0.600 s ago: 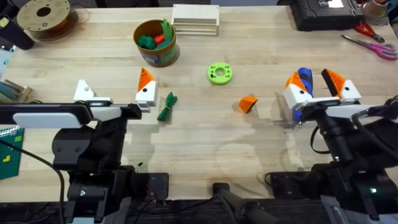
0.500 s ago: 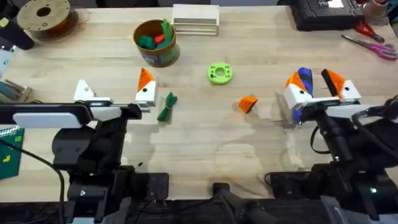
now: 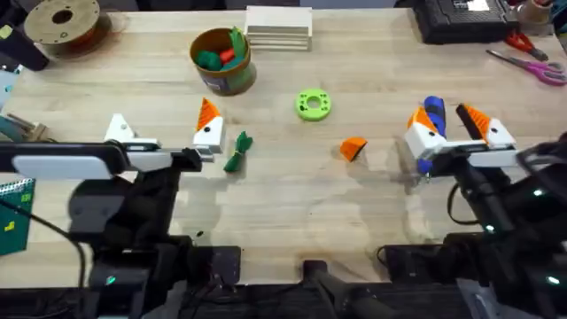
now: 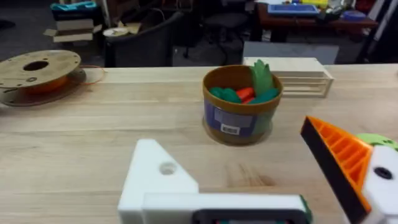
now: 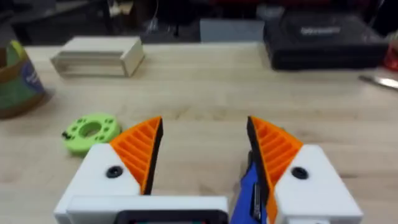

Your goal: Pick up the gripper from the table and insert it into the empty holder that is missing its gripper. Then pick up a screw, insert it into the mounting hole, and use the screwdriver to tighten it. Finally, clean up the table by picking up the vegetable and placing it into the bucket.

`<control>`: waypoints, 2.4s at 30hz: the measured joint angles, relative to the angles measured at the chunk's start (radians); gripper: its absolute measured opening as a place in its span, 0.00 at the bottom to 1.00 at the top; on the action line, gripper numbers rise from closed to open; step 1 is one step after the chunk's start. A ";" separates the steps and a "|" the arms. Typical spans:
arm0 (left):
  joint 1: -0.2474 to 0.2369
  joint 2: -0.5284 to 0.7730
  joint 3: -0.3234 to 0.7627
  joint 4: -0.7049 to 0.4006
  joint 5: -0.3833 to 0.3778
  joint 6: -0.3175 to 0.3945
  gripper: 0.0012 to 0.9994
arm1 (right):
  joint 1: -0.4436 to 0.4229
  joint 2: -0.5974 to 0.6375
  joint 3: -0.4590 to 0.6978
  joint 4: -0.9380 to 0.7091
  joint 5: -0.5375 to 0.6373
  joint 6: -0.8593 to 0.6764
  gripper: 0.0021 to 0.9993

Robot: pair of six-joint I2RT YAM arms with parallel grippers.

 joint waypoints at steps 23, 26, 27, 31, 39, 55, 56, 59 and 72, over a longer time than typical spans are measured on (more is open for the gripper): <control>0.000 0.352 0.782 -0.938 0.284 0.000 0.99 | 0.000 0.241 0.703 -0.741 -0.040 0.033 0.79; 0.000 0.352 0.782 -0.939 0.291 -0.001 0.99 | 0.000 0.241 0.703 -0.749 -0.040 0.033 0.79; 0.000 0.352 0.782 -0.939 0.293 -0.001 0.99 | 0.000 0.241 0.703 -0.749 -0.040 0.033 0.79; 0.000 0.352 0.782 -0.946 0.301 -0.005 0.79 | 0.000 0.241 0.703 -0.749 -0.040 0.033 0.79; 0.000 0.352 0.782 -0.947 0.303 -0.001 0.57 | 0.000 0.241 0.703 -0.749 -0.040 0.033 0.79; 0.000 0.352 0.782 -1.074 0.305 -0.006 0.99 | 0.000 0.241 0.703 -0.750 -0.040 0.033 0.79; 0.000 0.352 0.782 -1.076 0.305 -0.006 0.99 | 0.000 0.241 0.703 -0.749 -0.040 0.033 0.79; 0.000 0.352 0.782 -1.028 0.305 -0.006 0.99 | 0.000 0.241 0.703 -0.750 -0.040 0.033 0.79; -0.064 0.252 0.335 -0.157 0.546 -0.003 0.99 | 0.000 0.241 0.703 -0.750 -0.040 0.035 0.79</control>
